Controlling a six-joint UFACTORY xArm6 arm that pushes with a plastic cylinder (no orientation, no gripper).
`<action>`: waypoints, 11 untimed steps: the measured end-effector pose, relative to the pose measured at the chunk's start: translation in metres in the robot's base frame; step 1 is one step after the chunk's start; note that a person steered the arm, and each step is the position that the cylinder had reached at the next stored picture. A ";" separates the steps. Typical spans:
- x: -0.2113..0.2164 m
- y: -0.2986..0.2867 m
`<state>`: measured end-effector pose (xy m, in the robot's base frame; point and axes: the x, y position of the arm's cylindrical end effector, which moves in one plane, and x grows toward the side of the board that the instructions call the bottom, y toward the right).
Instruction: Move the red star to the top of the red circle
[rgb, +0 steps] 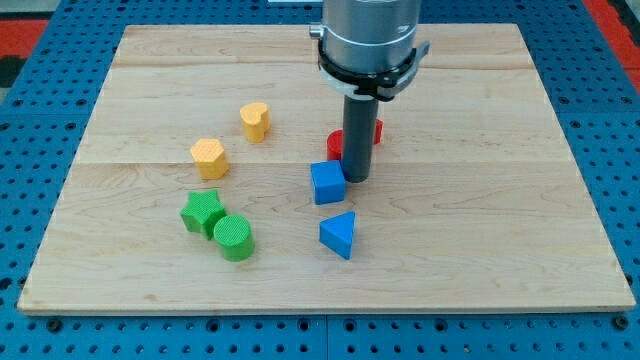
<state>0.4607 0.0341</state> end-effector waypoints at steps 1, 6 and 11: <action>-0.013 0.016; -0.112 0.022; -0.203 0.001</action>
<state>0.2578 0.0347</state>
